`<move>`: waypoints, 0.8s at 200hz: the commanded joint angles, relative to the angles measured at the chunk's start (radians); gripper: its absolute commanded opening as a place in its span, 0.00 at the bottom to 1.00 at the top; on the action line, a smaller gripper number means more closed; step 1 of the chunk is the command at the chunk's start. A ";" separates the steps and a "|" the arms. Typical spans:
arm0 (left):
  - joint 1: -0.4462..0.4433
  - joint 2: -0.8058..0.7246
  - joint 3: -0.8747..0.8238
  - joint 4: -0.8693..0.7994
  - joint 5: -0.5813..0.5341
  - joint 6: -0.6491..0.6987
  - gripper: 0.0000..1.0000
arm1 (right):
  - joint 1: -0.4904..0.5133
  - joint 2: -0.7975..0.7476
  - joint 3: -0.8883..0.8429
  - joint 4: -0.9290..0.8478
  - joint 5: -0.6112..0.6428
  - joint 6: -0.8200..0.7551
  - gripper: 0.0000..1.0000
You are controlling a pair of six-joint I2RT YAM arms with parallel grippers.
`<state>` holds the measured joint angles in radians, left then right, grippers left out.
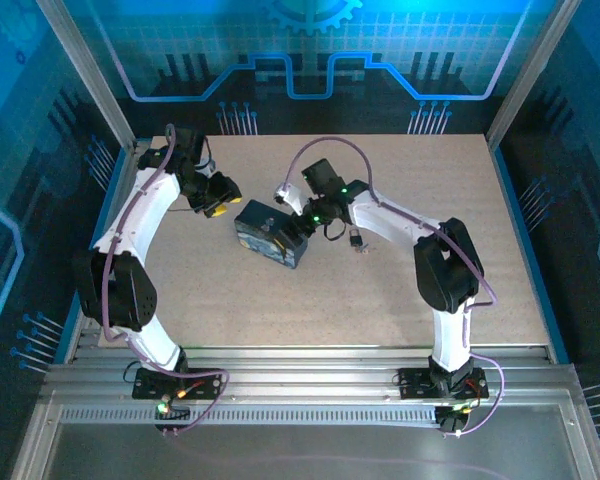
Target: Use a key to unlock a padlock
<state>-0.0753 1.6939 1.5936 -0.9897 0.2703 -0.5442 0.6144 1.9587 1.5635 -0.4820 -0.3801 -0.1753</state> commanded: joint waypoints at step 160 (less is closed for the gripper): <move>0.009 -0.037 -0.035 -0.005 0.010 0.030 0.42 | 0.002 -0.066 -0.064 0.041 0.036 -0.006 1.00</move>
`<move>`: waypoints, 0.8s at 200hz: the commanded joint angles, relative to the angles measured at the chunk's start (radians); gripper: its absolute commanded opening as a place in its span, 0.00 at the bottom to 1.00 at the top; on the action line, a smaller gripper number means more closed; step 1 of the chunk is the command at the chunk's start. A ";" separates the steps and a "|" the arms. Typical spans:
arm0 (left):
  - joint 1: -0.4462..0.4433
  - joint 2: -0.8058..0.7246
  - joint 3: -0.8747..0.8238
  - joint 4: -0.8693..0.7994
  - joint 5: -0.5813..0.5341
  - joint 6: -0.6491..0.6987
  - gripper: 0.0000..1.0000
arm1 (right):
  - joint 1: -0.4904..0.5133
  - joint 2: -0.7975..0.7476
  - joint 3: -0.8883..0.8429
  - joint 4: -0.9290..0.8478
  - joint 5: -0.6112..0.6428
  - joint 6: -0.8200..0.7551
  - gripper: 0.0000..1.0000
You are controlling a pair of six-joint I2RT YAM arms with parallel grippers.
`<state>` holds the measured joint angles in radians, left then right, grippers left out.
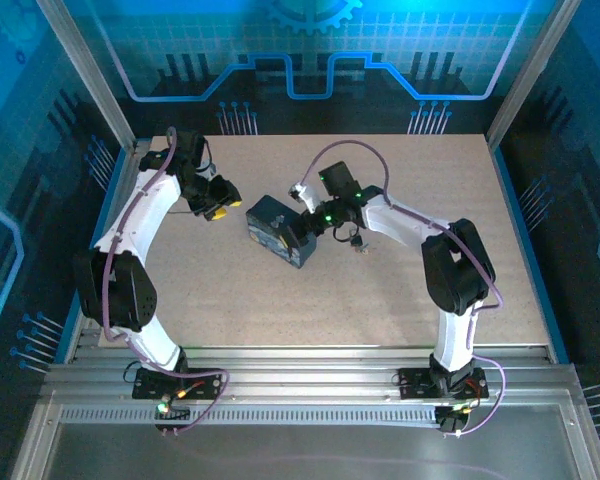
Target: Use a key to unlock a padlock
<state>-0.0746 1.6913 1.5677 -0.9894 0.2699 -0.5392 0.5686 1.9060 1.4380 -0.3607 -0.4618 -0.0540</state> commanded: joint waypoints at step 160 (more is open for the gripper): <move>0.018 -0.041 -0.013 -0.019 0.012 0.049 0.41 | -0.019 0.043 0.019 0.127 -0.148 0.237 0.72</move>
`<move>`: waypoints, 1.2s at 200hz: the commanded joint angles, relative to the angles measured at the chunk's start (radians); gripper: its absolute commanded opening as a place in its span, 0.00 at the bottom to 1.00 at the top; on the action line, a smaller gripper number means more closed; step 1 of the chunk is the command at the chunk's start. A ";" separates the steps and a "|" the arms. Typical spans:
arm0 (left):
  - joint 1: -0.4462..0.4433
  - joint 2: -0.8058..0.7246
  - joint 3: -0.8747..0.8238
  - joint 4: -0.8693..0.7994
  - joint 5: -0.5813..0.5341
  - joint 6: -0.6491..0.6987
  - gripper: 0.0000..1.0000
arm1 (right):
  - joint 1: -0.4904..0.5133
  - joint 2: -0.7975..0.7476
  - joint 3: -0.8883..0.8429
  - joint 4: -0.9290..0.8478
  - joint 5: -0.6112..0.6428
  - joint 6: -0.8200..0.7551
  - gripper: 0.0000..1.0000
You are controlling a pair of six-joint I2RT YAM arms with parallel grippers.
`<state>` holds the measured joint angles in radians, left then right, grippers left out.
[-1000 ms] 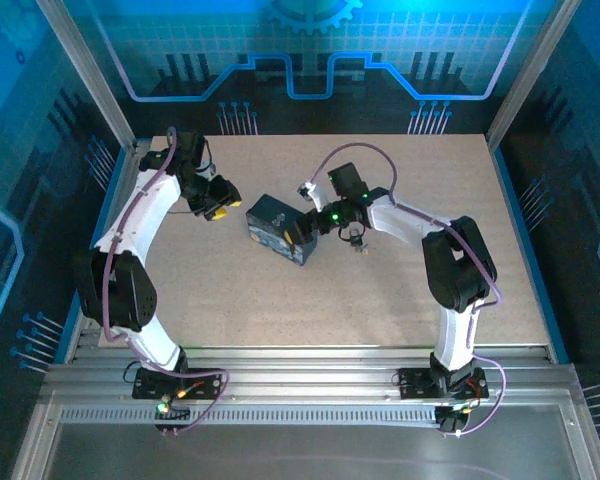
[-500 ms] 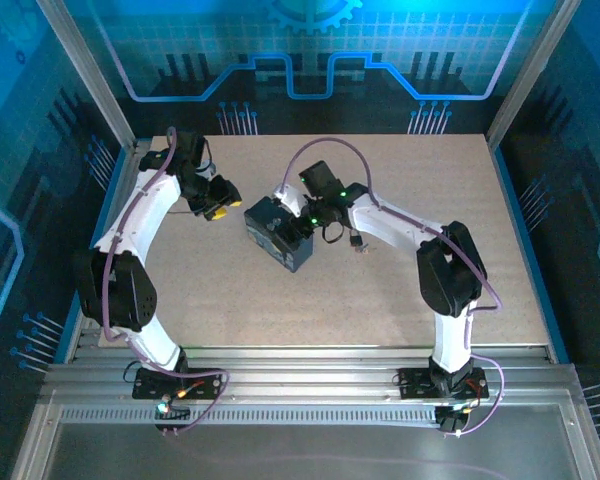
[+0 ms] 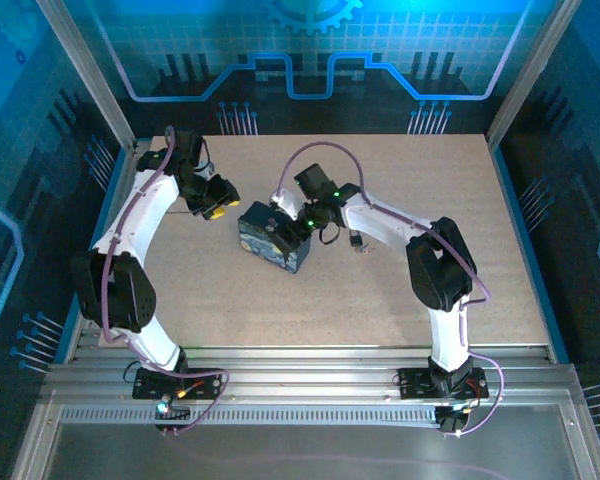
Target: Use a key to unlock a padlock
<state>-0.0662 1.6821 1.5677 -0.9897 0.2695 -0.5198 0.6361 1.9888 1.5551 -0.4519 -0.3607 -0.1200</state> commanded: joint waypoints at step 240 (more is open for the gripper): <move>-0.189 0.332 -0.027 0.238 -0.187 -0.082 0.46 | -0.244 0.053 -0.380 0.780 -0.303 1.007 1.00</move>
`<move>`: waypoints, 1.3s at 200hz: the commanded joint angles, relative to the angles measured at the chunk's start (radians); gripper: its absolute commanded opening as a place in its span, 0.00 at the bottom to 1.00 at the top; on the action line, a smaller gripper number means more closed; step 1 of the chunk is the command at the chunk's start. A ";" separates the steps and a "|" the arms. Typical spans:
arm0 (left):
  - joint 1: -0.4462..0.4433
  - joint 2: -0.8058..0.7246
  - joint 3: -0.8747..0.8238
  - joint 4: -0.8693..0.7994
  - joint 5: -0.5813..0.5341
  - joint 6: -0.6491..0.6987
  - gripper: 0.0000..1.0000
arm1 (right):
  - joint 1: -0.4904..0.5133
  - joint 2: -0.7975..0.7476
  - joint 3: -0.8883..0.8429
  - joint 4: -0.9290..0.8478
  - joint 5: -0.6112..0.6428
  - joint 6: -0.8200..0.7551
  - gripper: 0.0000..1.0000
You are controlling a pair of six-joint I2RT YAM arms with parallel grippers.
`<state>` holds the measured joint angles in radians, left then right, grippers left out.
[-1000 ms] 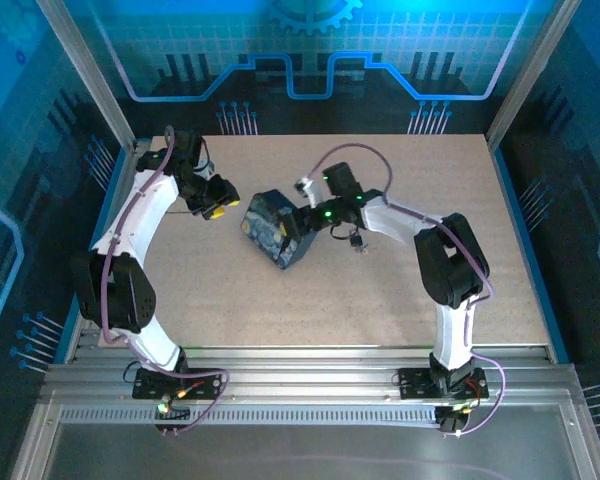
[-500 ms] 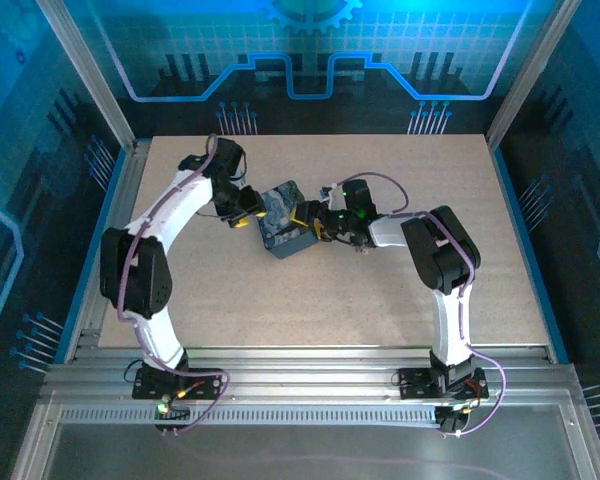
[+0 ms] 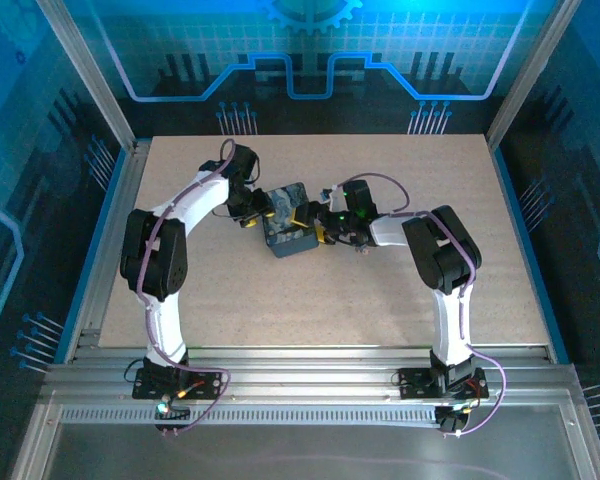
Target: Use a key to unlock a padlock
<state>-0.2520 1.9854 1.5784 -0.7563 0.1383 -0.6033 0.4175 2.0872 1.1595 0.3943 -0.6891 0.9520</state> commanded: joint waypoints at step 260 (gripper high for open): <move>0.132 -0.257 -0.040 -0.093 -0.151 0.093 0.52 | 0.048 -0.322 0.308 -0.910 0.430 -0.663 1.00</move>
<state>-0.1268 1.7756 1.5780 -0.8333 0.0078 -0.5457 0.4870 1.9083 1.4181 -0.2928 -0.5167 0.5571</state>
